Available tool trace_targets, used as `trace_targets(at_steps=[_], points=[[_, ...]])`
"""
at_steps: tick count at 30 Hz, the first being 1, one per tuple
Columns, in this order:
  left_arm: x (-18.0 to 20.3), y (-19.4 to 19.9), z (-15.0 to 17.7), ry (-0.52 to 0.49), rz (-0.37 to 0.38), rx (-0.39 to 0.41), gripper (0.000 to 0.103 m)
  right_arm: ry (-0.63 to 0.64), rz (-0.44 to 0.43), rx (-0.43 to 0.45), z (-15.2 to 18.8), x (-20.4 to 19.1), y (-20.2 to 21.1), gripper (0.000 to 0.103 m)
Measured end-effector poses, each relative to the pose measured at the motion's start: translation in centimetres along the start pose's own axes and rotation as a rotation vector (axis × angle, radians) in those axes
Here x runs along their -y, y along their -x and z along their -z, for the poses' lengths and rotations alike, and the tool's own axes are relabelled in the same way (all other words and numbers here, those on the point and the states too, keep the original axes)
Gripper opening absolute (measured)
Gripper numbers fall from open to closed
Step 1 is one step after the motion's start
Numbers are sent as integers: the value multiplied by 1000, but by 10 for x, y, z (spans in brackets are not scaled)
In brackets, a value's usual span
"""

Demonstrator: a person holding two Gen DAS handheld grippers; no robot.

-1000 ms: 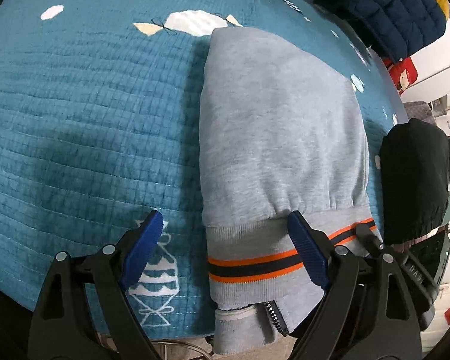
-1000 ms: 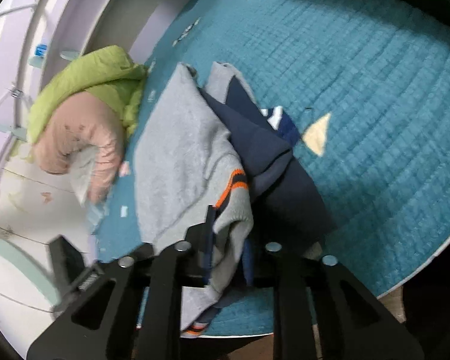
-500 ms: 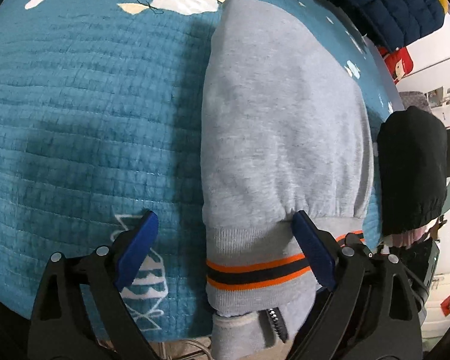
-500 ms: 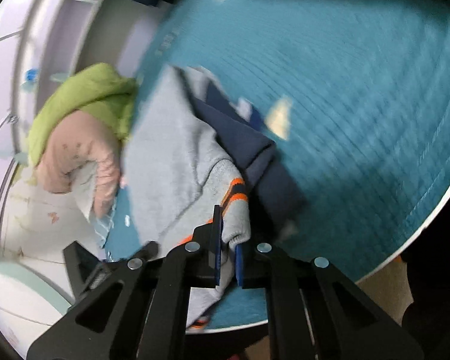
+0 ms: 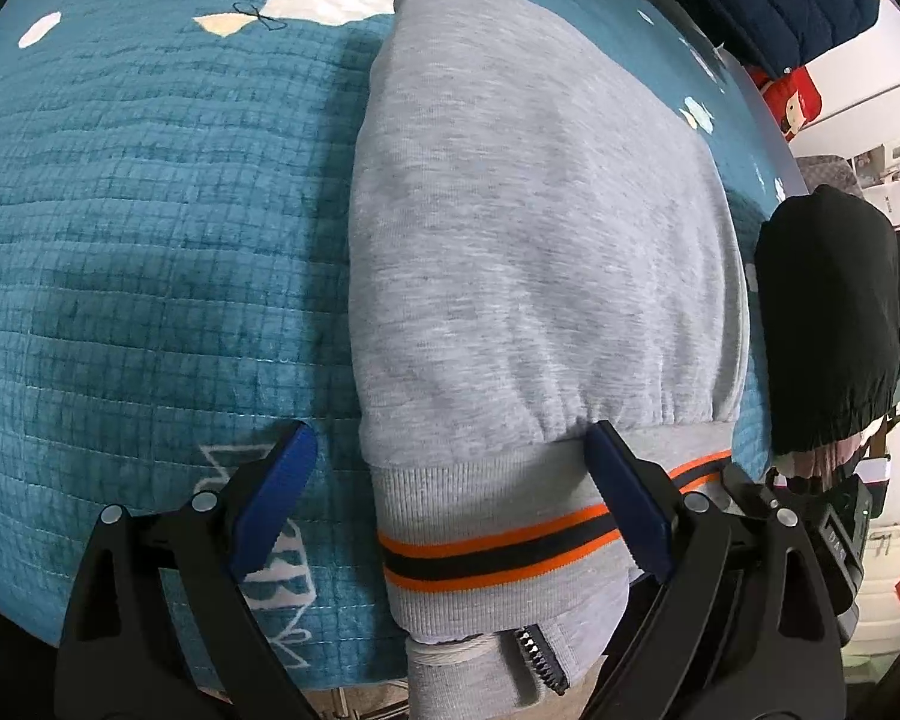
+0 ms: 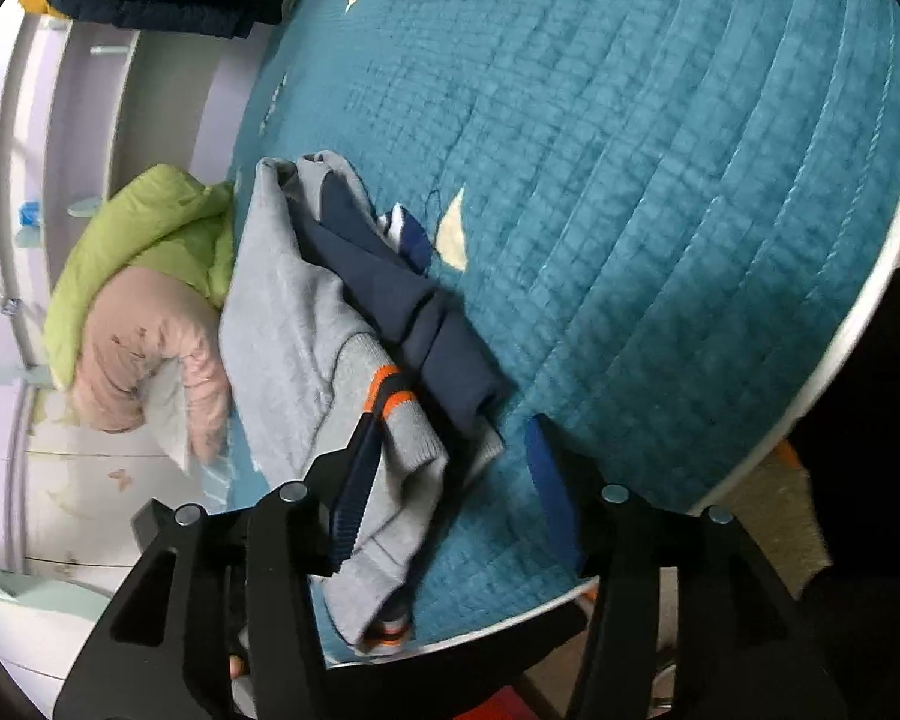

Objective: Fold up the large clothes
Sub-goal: 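Grasp the folded jacket's striped hem with both grippers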

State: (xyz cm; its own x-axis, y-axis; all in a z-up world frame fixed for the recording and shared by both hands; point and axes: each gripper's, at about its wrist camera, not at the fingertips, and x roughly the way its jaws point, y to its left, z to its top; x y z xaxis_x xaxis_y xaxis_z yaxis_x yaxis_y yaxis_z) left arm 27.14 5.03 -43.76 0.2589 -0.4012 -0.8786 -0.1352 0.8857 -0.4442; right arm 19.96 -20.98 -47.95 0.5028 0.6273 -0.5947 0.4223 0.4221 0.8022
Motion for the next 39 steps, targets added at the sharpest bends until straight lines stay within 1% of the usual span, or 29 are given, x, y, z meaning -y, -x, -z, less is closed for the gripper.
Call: trace_targets(at_steps=[2, 6, 9, 11, 13, 14, 15, 16, 18, 19, 20, 22, 23, 24, 26, 27, 29, 30, 31, 32, 34, 36, 37, 39], points=[[0, 0, 0, 0, -1, -1, 91, -14, -7, -8, -1, 2, -3, 51], [2, -2, -1, 2, 1, -6, 91, -73, -48, -22, 0, 5, -8, 52], [3, -3, -2, -2, 2, -9, 91, -124, -98, -26, -3, 19, -4, 52], [4, -4, -2, -3, 2, -10, 91, -132, -143, -33, -4, 15, -5, 52], [5, -5, -3, -3, 5, -12, 91, -101, -170, -37, -5, 4, -7, 51], [5, -6, -4, -1, 8, -14, 91, -61, -113, -45, -6, -1, -10, 52], [3, -6, -4, 0, 12, -17, 91, -48, -72, -49, -8, -4, -16, 52], [4, -7, -5, -1, 14, -19, 91, -72, -62, -56, -10, -2, -23, 52], [3, -7, -6, 0, 19, -21, 91, -105, -77, -63, -12, 1, -32, 52], [2, -8, -7, 2, 23, -23, 91, -104, -86, -58, -13, 0, -34, 53], [1, -8, -8, 5, 29, -24, 91, -91, -93, -59, -14, -5, -37, 58], [-3, -9, -9, 12, 39, -24, 91, -71, -112, -58, -17, -14, -41, 63], [-4, -8, -10, 12, 39, -20, 91, -53, -124, -63, -19, -20, -44, 60], [-4, -7, -11, 12, 38, -13, 91, -39, -109, -64, -20, -23, -45, 58], [-2, -7, -11, 16, 47, -5, 91, -5, -47, -77, -23, -27, -54, 40], [-1, -8, -11, 15, 54, -9, 91, -7, -42, -85, -23, -25, -57, 37], [4, -9, -10, -2, 43, -7, 85, -1, -45, -89, -25, -24, -57, 29], [8, -8, -10, -19, 50, -3, 76, 35, -35, -83, -24, -29, -53, 27], [11, -5, -9, -30, 46, 7, 71, 102, -18, -66, -20, -41, -46, 24], [12, -3, -9, -34, 52, 11, 68, 152, -4, -53, -17, -52, -40, 23], [16, 4, -7, -35, 57, 31, 58, 228, 27, -39, -14, -69, -33, 23], [28, 15, -3, -85, 35, 69, 52, 317, 68, -17, -11, -90, -28, 23], [31, 19, -2, -97, 33, 79, 50, 361, 84, -10, -10, -100, -24, 23], [38, 27, -1, -96, 46, 95, 47, 403, 103, -5, -10, -115, -16, 22]])
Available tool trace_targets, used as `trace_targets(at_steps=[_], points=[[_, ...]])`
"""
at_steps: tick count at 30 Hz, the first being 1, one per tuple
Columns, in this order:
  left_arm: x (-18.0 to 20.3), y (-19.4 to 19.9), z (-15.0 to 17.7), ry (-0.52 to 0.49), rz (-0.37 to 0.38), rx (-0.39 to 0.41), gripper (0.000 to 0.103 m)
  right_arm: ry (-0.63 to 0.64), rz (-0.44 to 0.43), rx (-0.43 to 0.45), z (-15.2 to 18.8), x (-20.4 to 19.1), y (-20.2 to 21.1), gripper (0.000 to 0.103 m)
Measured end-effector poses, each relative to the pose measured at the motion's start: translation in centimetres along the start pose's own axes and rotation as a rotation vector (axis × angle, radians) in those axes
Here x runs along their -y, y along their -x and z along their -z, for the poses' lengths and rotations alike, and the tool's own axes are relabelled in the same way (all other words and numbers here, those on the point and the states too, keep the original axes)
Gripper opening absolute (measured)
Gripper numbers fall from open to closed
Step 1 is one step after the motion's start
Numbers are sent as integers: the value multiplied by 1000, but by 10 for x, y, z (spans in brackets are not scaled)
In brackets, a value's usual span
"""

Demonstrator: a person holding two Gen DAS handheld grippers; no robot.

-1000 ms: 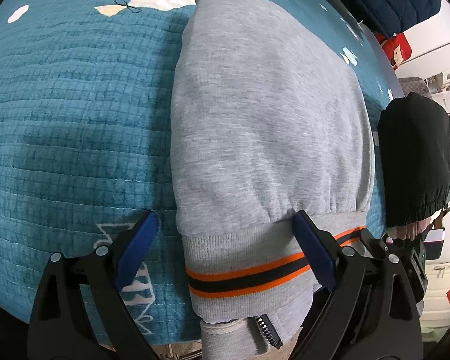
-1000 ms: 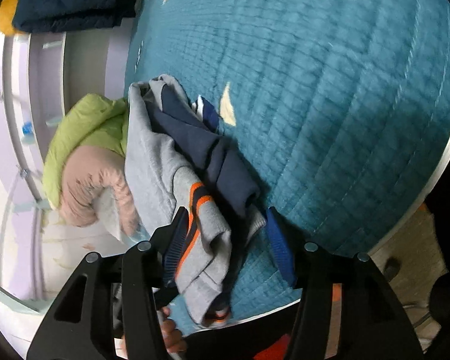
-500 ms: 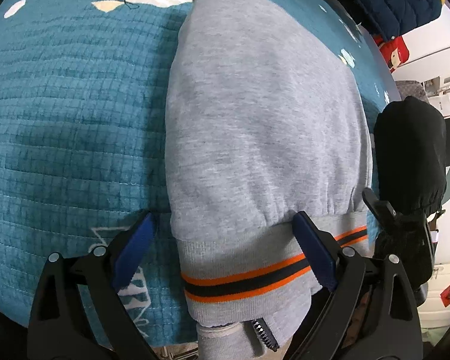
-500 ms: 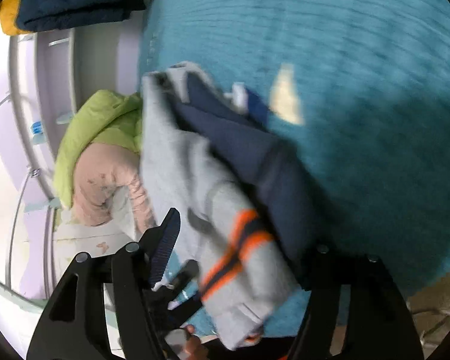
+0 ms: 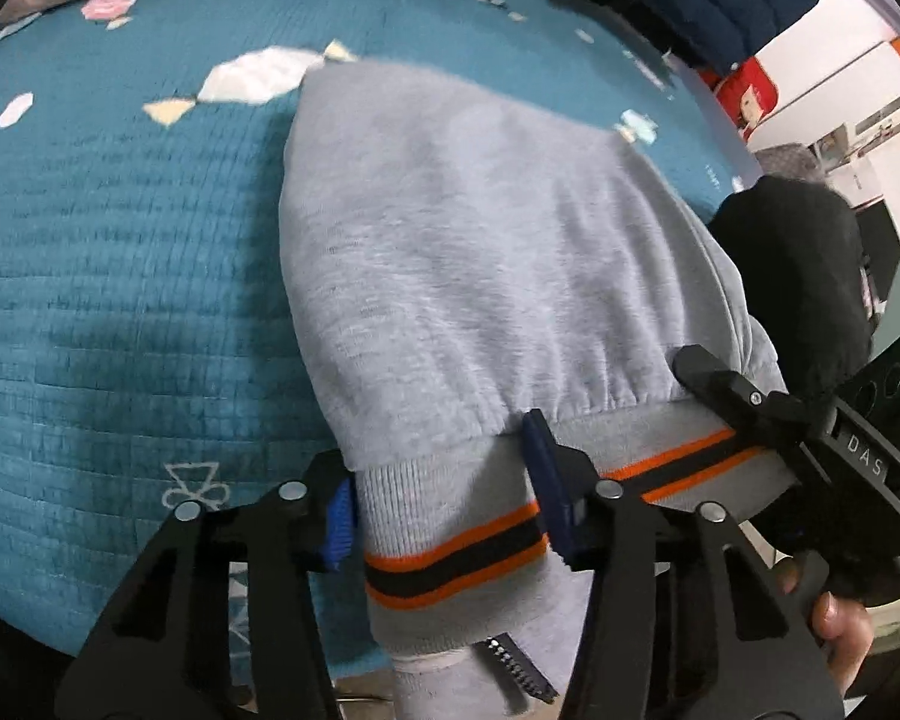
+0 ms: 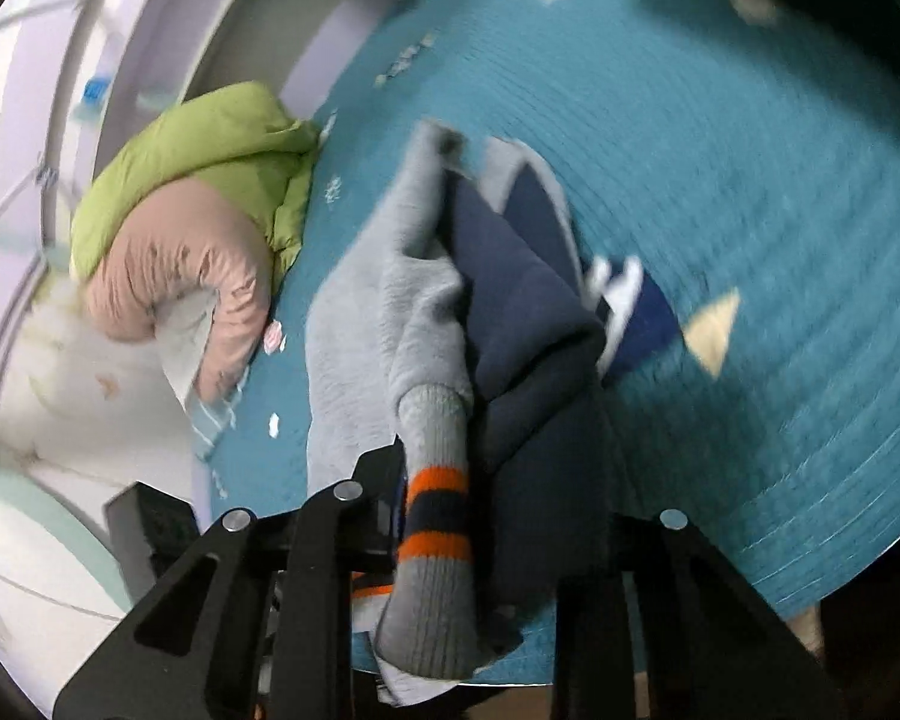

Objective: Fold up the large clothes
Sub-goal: 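Lift the folded jacket with both grippers and carry it to the bed corner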

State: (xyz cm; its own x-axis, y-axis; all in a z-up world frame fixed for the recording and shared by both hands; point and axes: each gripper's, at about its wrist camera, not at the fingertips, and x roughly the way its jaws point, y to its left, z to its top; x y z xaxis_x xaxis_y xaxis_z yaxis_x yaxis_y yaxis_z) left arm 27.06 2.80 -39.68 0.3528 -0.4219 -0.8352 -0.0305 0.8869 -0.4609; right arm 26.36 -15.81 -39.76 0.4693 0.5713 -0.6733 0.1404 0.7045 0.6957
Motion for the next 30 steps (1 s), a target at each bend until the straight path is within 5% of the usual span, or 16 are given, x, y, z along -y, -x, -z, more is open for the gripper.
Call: trace_targets(at_steps=[11, 18, 25, 30], points=[[64, 71, -13, -57, 109, 131, 45, 264, 63, 89, -30, -63, 65, 22], [157, 106, -27, -150, 175, 257, 45, 381, 52, 198, -66, -80, 135, 22], [295, 107, -54, -254, 318, 400, 45, 478, 47, 392, -131, -67, 246, 22], [377, 55, -57, -309, 377, 356, 45, 420, 34, 497, -184, 3, 302, 22]])
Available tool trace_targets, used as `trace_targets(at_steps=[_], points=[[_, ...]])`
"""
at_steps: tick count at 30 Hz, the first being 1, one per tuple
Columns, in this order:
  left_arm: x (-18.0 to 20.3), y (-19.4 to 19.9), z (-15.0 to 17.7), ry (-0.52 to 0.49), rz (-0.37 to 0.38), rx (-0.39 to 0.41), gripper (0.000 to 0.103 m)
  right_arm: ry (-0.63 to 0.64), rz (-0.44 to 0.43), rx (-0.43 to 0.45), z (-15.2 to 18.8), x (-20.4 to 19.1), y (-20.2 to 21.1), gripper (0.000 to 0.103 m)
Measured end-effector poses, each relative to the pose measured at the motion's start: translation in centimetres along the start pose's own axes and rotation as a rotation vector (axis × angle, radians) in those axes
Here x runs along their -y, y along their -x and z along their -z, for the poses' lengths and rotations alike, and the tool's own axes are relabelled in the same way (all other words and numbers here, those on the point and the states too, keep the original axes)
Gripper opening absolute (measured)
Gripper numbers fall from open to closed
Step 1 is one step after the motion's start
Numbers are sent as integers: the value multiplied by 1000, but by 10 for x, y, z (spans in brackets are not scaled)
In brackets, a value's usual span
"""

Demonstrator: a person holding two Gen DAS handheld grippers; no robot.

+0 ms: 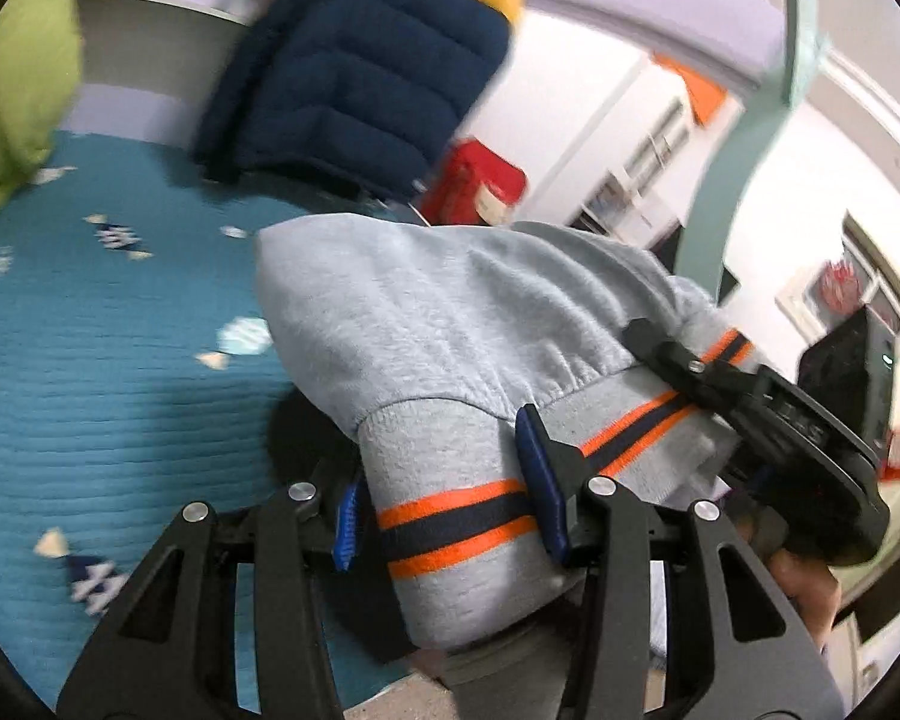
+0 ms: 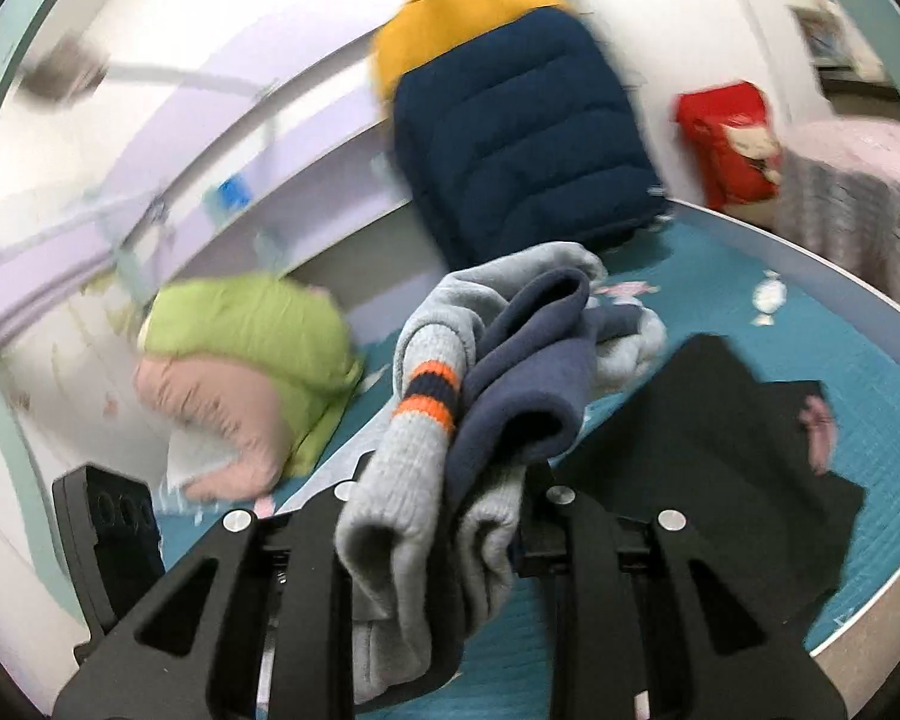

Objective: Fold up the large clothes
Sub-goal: 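Lift the folded jacket with both grippers and carry it to the bed corner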

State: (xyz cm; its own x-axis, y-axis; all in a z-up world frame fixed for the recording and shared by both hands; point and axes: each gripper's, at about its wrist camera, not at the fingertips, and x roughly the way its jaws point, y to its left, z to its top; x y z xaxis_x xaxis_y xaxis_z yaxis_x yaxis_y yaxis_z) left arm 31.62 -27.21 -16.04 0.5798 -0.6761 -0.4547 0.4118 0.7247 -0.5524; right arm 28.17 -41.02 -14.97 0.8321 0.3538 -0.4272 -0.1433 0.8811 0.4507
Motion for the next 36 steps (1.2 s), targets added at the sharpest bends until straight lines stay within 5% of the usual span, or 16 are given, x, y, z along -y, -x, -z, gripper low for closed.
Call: trace_targets(at_steps=[5, 7, 9, 16, 24, 26, 29, 36], points=[[12, -112, 58, 0, -23, -347, 46, -194, 179, -108, 37, 135, -19, 22], [12, -124, 73, -29, 6, -360, 58, -319, 212, -132, 61, 185, -26, 22], [14, -129, 75, -38, 30, -363, 61, -420, 169, -86, 77, 214, -20, 22], [24, -147, 64, -71, 29, -346, 65, -338, 169, -20, 64, 211, -4, 22], [14, -134, 77, -93, 56, -375, 69, -523, 140, 55, 94, 229, 10, 23], [12, -130, 79, -86, 63, -370, 71, -574, 124, 52, 100, 236, 9, 30], [-4, -115, 76, -2, 100, -334, 80, -628, 180, 22, 98, 240, 2, 51], [-28, -71, 66, -23, 50, -278, 90, -490, 392, 13, 82, 204, 16, 60]])
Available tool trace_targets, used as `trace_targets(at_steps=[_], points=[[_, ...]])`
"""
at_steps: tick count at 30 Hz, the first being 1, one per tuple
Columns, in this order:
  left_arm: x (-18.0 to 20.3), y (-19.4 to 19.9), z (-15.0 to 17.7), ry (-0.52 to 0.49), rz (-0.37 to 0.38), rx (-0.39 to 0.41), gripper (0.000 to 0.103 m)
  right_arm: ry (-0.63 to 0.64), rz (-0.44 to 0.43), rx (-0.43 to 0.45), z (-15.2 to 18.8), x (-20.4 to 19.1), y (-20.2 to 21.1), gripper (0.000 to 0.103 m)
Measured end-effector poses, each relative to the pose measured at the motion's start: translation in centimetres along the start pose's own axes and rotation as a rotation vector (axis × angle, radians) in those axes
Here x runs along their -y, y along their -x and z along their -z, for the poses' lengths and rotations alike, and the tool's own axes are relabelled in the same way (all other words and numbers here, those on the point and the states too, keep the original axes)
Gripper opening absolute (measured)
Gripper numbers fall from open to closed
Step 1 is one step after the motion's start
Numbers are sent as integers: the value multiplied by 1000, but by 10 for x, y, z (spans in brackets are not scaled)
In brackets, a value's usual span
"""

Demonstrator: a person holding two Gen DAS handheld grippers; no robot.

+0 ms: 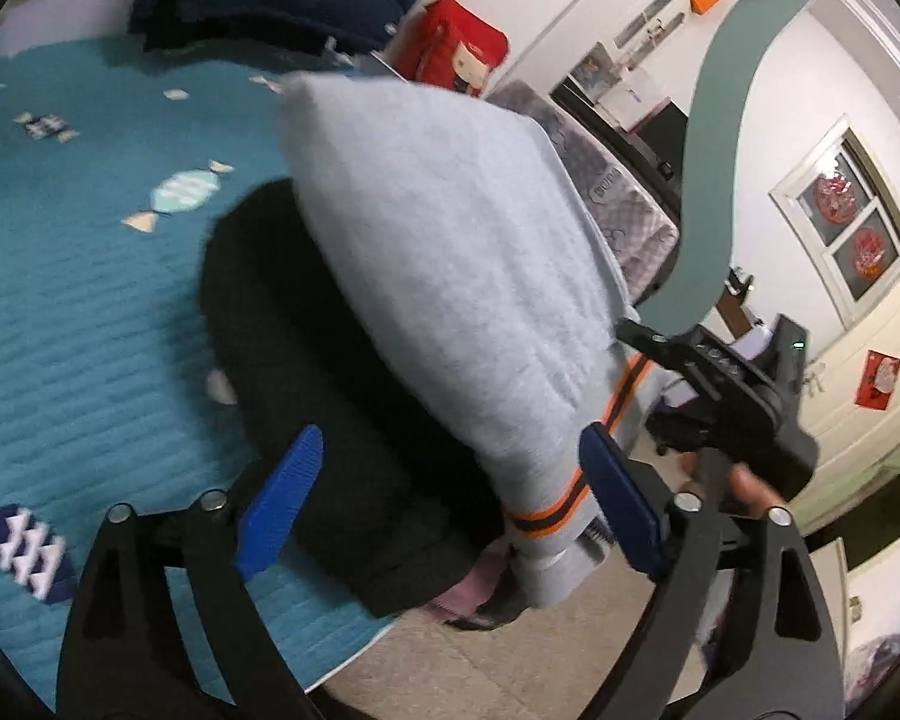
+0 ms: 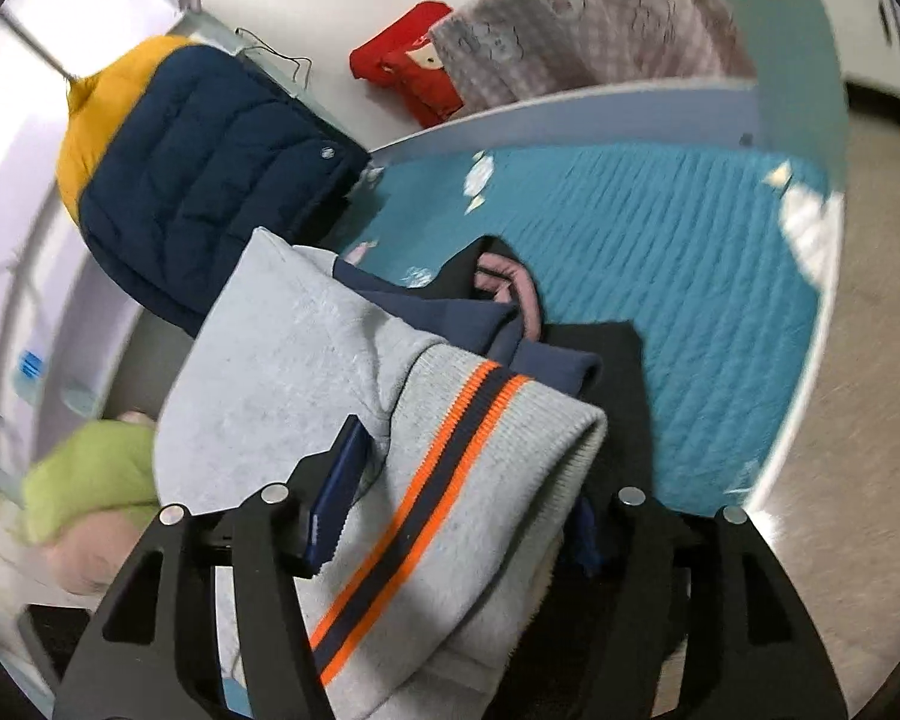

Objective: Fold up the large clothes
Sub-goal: 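Lift the folded jacket with both grippers and carry it to the bed corner, then set the folded jacket on the black garment and open both grippers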

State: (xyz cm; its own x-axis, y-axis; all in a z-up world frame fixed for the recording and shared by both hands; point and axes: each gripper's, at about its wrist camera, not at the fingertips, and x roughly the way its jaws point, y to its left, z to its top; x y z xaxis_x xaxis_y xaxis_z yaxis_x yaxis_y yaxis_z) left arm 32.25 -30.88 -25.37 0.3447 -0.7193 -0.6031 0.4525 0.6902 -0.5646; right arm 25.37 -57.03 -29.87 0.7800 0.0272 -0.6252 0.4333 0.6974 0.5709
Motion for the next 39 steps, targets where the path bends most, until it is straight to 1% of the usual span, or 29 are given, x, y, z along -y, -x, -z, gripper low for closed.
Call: trace_targets(at_steps=[1, 2, 3, 5, 6, 7, 8, 9, 10, 11, 12, 13, 14, 16, 17, 18, 22, 25, 27, 29, 30, 32, 35, 39], points=[[-4, 8, 1, -2, -21, 6, 90, 15, 60, 26, 1, -5, 10, 67], [-8, 17, 2, -3, -42, 13, 90, 29, 91, 48, 2, -6, 15, 67], [-11, 26, 4, -9, -61, 21, 91, 51, 130, 89, 2, -11, 28, 67], [-14, 40, 4, -31, -111, 36, 91, 82, 189, 135, 3, -14, 43, 68], [-16, 52, 7, -50, -153, 52, 92, 119, 245, 148, 6, -22, 55, 68], [-17, 60, 9, -58, -174, 62, 92, 150, 261, 150, 9, -28, 59, 69], [-17, 70, 12, -70, -196, 70, 92, 208, 270, 148, 15, -40, 68, 70], [-17, 79, 15, -84, -216, 76, 92, 261, 292, 137, 23, -53, 74, 73], [-17, 88, 20, -98, -248, 84, 92, 297, 307, 128, 30, -62, 77, 84], [-17, 97, 24, -108, -276, 90, 92, 346, 315, 115, 42, -77, 83, 88], [-17, 110, 30, -123, -293, 107, 93, 393, 308, 99, 55, -91, 88, 88], [-17, 118, 34, -132, -304, 111, 98, 428, 299, 94, 68, -102, 94, 89], [-16, 129, 40, -145, -327, 115, 98, 463, 297, 87, 82, -114, 100, 91], [-15, 149, 50, -167, -370, 140, 98, 517, 276, 63, 105, -135, 108, 92], [-15, 162, 57, -170, -384, 153, 98, 543, 259, 36, 119, -147, 111, 92], [-15, 171, 61, -170, -385, 160, 98, 562, 253, 17, 132, -157, 115, 92], [-17, 217, 81, -132, -436, 189, 98, 654, 249, -20, 174, -190, 129, 93], [-18, 253, 95, -110, -479, 239, 98, 709, 256, 1, 200, -211, 146, 95], [-20, 277, 106, -99, -514, 269, 98, 733, 255, 34, 215, -222, 161, 95], [-18, 298, 116, -108, -531, 284, 98, 751, 252, 56, 227, -232, 174, 95], [-16, 308, 121, -110, -550, 292, 98, 758, 264, 74, 234, -238, 181, 95], [-9, 325, 129, -126, -561, 319, 98, 771, 267, 98, 246, -246, 192, 95], [2, 348, 140, -143, -594, 354, 98, 778, 239, 124, 262, -258, 212, 95], [9, 375, 153, -126, -597, 379, 98, 787, 179, 141, 278, -269, 237, 95]])
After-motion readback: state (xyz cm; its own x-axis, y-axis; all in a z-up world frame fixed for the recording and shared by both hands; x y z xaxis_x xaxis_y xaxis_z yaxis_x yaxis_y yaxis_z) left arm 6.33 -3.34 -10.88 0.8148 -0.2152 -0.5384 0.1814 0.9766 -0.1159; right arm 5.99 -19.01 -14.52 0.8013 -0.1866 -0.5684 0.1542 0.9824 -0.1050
